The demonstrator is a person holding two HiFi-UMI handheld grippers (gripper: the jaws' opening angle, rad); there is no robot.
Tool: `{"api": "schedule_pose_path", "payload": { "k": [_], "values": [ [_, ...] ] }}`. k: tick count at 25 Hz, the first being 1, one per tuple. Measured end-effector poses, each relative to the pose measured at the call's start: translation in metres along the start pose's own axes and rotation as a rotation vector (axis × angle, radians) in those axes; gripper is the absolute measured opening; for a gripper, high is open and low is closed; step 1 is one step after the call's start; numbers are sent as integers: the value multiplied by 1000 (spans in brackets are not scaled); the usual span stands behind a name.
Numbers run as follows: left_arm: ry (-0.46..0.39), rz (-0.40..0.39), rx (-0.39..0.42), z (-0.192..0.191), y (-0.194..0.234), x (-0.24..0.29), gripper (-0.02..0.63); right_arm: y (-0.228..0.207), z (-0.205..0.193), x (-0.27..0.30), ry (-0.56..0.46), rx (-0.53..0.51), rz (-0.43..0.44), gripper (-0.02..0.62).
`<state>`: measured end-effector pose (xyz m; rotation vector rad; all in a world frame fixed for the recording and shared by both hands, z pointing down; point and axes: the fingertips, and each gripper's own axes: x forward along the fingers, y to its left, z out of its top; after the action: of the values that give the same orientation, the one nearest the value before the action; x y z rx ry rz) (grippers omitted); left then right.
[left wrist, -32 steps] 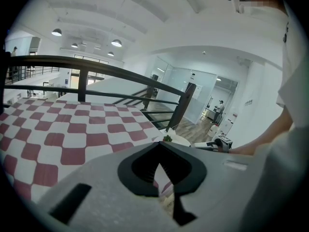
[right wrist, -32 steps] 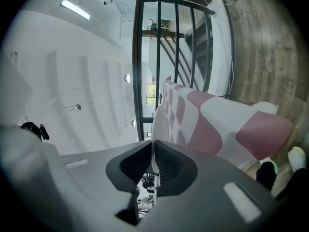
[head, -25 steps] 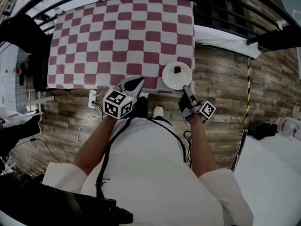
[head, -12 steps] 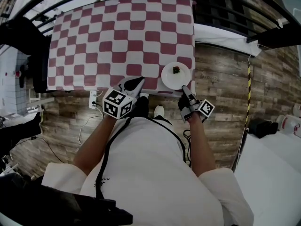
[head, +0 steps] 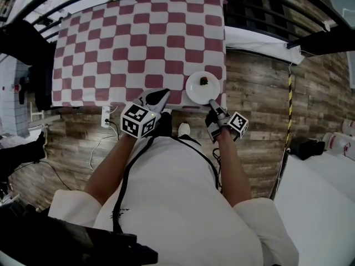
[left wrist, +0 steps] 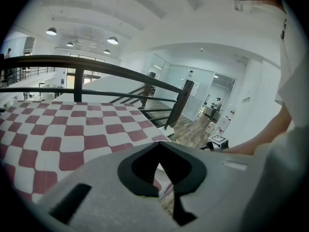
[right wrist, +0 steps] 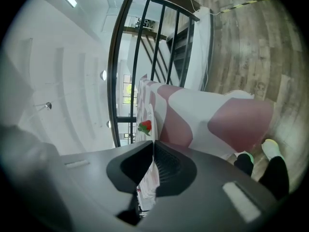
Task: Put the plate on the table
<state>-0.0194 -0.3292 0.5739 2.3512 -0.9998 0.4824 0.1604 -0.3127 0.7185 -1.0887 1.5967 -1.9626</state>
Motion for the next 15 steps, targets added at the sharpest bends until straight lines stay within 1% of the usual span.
{"api": "schedule_pose_path", "payload": {
  "k": [4,8,12,15],
  "values": [
    [-6,-7,0,2,-4,1,8,-2,0,2,-21,6,-60,18],
    [-6,-14,-1,1,-7,2,8,-11,0,2,-54,13,-138,26],
    [-9,-15,0,1,-11,1,8,-13,2,3,-65,4,-182,29],
    [-11,-14,0,0,-13,0,8,-14,3,3,-65,-17,-231,37]
  ]
}}
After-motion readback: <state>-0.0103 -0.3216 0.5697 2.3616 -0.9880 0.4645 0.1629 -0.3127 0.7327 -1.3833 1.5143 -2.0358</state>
